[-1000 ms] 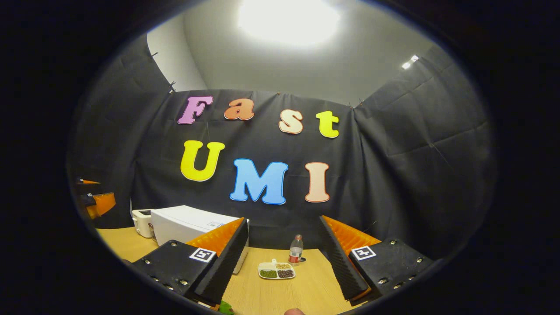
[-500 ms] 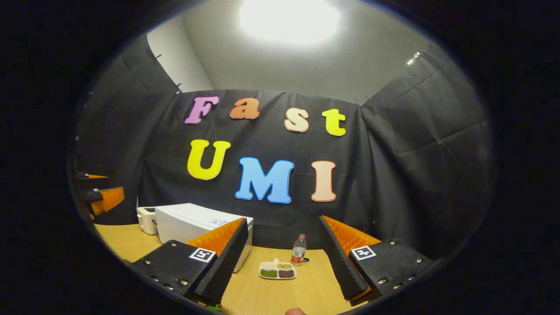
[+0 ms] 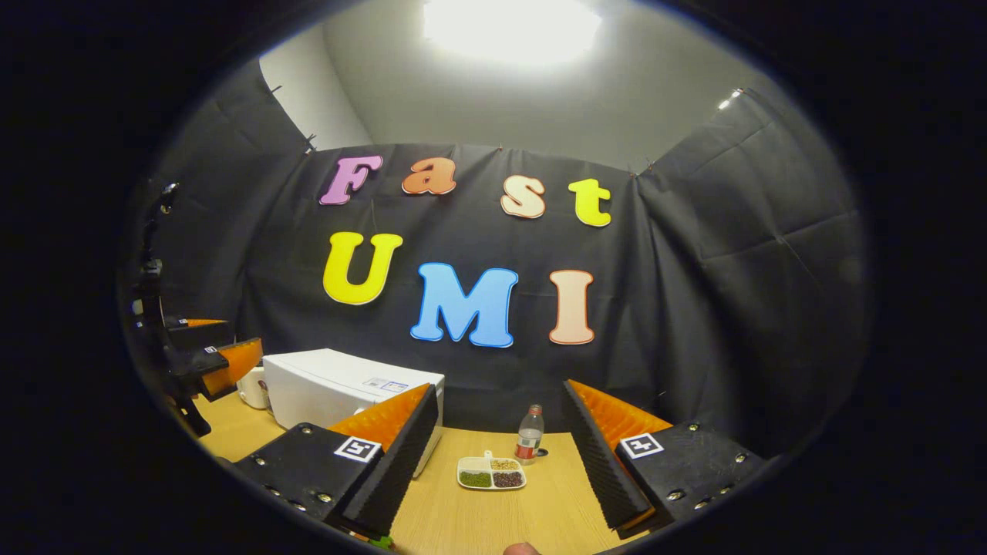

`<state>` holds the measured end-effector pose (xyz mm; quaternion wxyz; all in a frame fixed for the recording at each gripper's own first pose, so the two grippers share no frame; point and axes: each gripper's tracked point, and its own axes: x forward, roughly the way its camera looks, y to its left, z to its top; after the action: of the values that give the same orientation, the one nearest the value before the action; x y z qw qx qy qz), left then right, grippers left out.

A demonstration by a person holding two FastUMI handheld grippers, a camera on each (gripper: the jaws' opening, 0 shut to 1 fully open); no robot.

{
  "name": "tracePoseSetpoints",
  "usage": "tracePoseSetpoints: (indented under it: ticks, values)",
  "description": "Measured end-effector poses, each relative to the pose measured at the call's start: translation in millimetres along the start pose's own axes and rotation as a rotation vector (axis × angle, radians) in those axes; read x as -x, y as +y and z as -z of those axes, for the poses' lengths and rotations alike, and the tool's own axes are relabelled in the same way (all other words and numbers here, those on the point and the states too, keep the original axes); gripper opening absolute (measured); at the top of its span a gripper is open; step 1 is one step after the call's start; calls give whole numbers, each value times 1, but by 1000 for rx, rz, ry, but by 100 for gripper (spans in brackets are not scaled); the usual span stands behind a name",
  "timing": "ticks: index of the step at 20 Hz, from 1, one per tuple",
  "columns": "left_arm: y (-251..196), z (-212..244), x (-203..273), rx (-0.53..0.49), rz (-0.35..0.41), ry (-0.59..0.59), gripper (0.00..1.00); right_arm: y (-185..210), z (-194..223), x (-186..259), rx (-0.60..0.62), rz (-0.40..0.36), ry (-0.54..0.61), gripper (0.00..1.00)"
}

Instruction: Open the microwave oven with the left hand, put the food in, and close the microwave oven.

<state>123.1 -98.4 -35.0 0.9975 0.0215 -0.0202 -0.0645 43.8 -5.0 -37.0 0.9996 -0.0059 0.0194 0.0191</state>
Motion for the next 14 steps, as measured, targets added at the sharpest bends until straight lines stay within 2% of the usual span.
tracePoseSetpoints:
  ticks: [3, 4, 7, 12, 14]
  values:
    - [-14, 24, -44, 2, 67, 11, 100, 0, 7, -17, 21, 46, 30, 96]
    - [-19, 36, -57, 8, 89, 21, 97, -2, 8, -21, 28, 64, 37, 97]
    - [-38, 69, -89, 29, 147, 65, 98, -2, 14, -31, 44, 108, 68, 96]
    - [-71, 123, -124, 59, 231, 143, 100, -9, 23, -28, 73, 181, 112, 97]
    - [-82, 149, -133, 57, 251, 190, 97, -13, 26, -25, 94, 206, 125, 96]
